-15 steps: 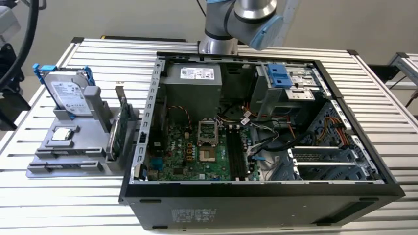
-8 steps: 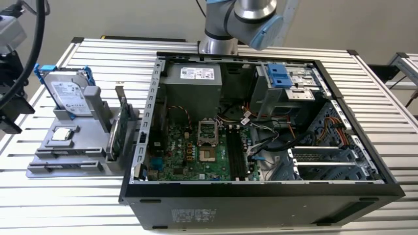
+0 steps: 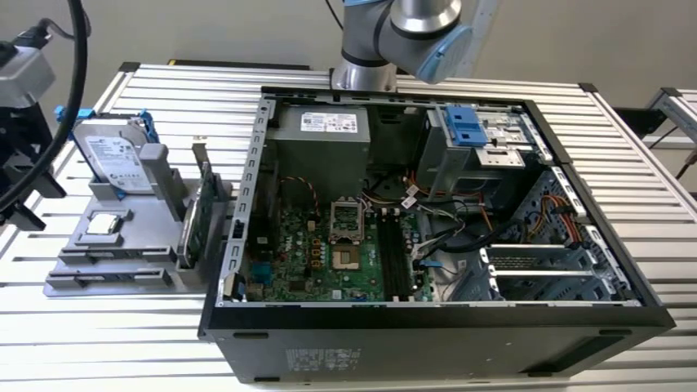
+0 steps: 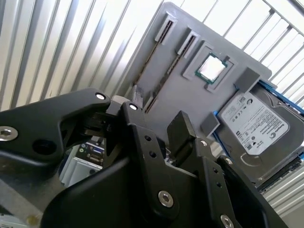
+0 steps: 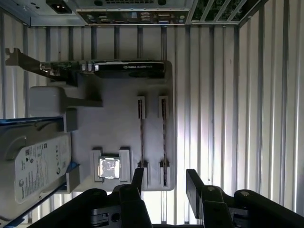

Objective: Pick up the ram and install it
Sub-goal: 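Pick up the ram and move it above insertion slot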

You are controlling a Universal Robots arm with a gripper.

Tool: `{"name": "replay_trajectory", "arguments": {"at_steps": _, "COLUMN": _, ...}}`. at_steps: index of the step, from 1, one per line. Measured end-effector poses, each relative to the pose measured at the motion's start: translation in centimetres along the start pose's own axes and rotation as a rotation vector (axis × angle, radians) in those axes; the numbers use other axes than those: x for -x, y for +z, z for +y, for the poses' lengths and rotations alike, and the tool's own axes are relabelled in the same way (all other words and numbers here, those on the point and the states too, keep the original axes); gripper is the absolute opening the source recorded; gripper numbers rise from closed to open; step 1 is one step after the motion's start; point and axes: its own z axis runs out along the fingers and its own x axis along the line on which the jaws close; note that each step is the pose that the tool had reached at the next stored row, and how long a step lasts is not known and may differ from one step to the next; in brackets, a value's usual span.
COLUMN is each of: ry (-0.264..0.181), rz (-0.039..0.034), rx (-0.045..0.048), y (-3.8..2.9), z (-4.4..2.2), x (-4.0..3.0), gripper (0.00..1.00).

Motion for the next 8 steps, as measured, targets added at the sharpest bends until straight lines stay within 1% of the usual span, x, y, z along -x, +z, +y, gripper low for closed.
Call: {"name": "replay_trajectory", "arguments": {"at_steps": 8, "ry": -0.002, "rz": 0.0052, "rx": -0.0001, "y": 1.46, "z": -0.02, "x": 0.03, "gripper": 1.00}}
